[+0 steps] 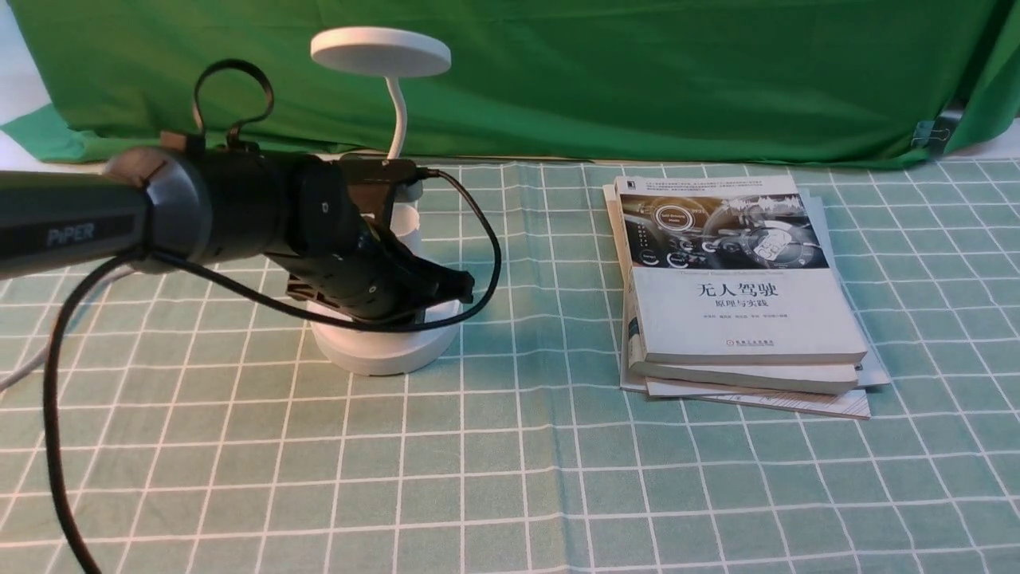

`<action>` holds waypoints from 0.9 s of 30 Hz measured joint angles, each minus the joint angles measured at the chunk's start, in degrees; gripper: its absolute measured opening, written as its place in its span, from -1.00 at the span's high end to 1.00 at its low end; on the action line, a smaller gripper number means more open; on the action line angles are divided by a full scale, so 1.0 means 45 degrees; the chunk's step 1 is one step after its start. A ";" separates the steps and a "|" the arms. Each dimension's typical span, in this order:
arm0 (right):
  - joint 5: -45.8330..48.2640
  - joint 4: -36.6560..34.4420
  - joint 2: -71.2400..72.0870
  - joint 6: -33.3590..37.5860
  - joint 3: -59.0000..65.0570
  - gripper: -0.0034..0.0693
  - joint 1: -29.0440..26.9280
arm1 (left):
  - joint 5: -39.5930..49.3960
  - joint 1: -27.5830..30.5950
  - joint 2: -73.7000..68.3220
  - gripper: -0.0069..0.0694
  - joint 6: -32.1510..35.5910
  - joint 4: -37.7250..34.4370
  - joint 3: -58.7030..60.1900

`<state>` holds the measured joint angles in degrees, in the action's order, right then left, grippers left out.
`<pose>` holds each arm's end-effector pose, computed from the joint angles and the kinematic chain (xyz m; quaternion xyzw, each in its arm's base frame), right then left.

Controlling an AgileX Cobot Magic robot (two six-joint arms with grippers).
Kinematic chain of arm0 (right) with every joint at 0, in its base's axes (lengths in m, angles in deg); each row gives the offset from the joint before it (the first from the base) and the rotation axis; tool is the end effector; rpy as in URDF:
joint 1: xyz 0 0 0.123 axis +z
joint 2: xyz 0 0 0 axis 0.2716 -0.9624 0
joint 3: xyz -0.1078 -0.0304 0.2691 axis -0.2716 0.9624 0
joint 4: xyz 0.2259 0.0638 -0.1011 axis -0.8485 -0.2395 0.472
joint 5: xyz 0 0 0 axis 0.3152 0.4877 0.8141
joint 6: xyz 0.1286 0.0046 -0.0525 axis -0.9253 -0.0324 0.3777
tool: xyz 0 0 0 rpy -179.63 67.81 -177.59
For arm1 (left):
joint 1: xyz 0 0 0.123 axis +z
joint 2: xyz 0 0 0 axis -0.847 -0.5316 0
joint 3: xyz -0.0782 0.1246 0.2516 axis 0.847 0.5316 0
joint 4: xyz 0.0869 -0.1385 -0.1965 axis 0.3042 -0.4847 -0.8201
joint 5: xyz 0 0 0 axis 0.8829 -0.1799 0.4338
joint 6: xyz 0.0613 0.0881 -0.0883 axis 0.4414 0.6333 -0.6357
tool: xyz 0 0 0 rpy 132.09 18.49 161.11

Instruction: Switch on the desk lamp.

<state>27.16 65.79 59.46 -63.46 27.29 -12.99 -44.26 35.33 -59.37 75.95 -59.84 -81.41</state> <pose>0.1008 0.0059 0.1800 0.0017 0.7624 0.0371 0.6461 0.4023 -0.1790 0.1394 0.0852 0.9568 -0.1214 0.2500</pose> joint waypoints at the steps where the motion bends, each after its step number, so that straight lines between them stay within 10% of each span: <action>1: 0.0000 0.0000 0.0000 0.0000 0.0000 0.25 0.0000 | -0.0011 0.0000 -0.0015 0.81 0.0000 -0.0013 -0.0001; 15: 0.0000 0.0000 0.0000 0.0000 0.0000 0.25 0.0000 | 0.1446 -0.0012 0.1737 0.81 0.0124 -0.0089 0.0168; 27: 0.0000 0.0000 0.0000 0.0000 0.0000 0.25 0.0000 | 0.1796 -0.0012 1.0663 0.81 0.1769 -0.2120 0.5506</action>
<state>27.16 65.79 59.46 -63.46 27.29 -12.99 -36.18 35.27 -11.38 83.91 -69.38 -56.63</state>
